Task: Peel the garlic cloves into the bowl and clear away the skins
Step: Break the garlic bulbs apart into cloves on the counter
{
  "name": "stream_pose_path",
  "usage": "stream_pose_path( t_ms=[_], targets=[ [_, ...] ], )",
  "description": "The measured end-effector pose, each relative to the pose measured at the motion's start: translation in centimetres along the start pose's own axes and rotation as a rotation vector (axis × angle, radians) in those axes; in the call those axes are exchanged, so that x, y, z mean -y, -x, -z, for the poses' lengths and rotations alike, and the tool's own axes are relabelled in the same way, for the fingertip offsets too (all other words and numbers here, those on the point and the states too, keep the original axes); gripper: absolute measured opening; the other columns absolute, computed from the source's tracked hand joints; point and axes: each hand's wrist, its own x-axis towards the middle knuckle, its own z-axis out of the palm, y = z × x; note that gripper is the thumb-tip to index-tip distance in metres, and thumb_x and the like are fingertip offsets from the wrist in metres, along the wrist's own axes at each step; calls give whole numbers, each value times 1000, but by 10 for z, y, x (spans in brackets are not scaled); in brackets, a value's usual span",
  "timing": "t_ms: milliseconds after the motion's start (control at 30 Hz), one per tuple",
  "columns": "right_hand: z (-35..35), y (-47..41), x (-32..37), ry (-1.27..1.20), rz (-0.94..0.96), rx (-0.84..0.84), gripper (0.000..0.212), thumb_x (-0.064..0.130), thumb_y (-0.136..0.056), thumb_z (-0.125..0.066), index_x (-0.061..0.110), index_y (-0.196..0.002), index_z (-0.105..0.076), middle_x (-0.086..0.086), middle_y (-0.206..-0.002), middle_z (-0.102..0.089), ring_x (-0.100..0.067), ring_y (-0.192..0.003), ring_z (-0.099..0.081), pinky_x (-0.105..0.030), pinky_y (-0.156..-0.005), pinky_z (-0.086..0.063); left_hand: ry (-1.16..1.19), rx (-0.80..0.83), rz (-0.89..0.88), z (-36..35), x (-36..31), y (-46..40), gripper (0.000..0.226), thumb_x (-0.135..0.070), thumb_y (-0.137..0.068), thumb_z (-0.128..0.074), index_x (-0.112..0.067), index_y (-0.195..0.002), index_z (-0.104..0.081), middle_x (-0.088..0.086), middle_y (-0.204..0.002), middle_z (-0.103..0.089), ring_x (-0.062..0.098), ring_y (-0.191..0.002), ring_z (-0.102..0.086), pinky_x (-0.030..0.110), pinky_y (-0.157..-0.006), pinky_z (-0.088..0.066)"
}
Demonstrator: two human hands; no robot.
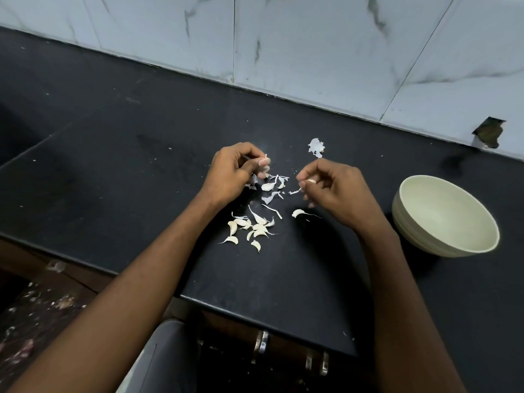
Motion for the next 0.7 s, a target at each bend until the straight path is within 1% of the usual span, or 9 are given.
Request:
stream_pose_path(
  t_ms=[133, 200, 233, 300, 367, 467, 533, 600, 700],
  targets=[
    [8, 14, -2, 20, -28, 111, 16, 5, -94, -74, 18, -99, -82, 0, -84, -75, -9, -68, -74, -19, -69, -54, 73, -16, 10, 1, 0, -1, 15, -15, -101, -67, -1, -96, -66, 19, -87, -74, 38, -78, -74, 34, -64, -57],
    [10, 16, -2, 24, -93, 198, 13, 18, -84, -87, 22, -96, -83, 5, -87, -74, -6, -70, -71, -17, -69, -52, 106, -15, 15, 0, -1, 0, 17, -12, -101, -66, 5, -98, -65, 22, -91, -73, 34, -77, -74, 32, -63, -57],
    [9, 16, -1, 25, -126, 233, 22, 25, -76, -93, 23, -95, -83, 5, -89, -74, -5, -71, -69, -16, -70, -51, 126, -11, 17, 0, -2, 1, 18, -11, -101, -66, 6, -98, -64, 23, -91, -72, 33, -76, -73, 33, -63, -57],
    [6, 15, 0, 44, -140, 263, 32, 28, -65, -98, 23, -93, -83, 4, -92, -71, -4, -70, -64, -16, -71, -51, 182, 1, 33, 0, -3, 0, 20, -11, -101, -66, 9, -98, -63, 24, -90, -71, 31, -74, -71, 35, -64, -57],
    [1, 14, 1, 77, -97, 252, 28, 26, -63, -99, 23, -85, -82, 4, -89, -70, -4, -68, -60, -18, -68, -49, 252, 6, 74, 1, -3, -1, 21, -10, -103, -63, 10, -99, -63, 23, -89, -71, 30, -72, -70, 34, -66, -58],
    [-2, 13, -2, 53, -104, 222, 23, 26, -68, -97, 21, -79, -78, 6, -81, -69, -4, -65, -57, -19, -64, -46, 359, 11, 123, 0, -4, -2, 20, -11, -106, -57, 9, -104, -59, 25, -89, -71, 30, -72, -70, 35, -68, -60],
    [-3, 11, -5, -32, -152, 177, 21, 27, -75, -93, 20, -81, -74, -1, -75, -70, -9, -63, -61, -26, -65, -51, 413, 16, 142, 0, -5, -2, 16, -14, -108, -52, 2, -105, -55, 26, -88, -70, 32, -73, -71, 36, -67, -60],
    [-5, 9, -4, -207, -161, 100, 18, 22, -85, -86, 13, -88, -71, -7, -72, -71, -15, -61, -65, -30, -64, -56, 431, 21, 159, 1, -5, -1, 16, -18, -110, -49, -4, -102, -51, 28, -88, -70, 33, -71, -72, 37, -65, -60],
    [-9, 0, 4, -527, -149, -44, 4, 5, -97, -70, 2, -99, -68, -10, -77, -71, -16, -65, -66, -26, -61, -57, 434, 41, 174, 1, -7, 0, 18, -23, -111, -48, -6, -106, -47, 30, -94, -73, 34, -68, -73, 35, -58, -57]
  ],
)
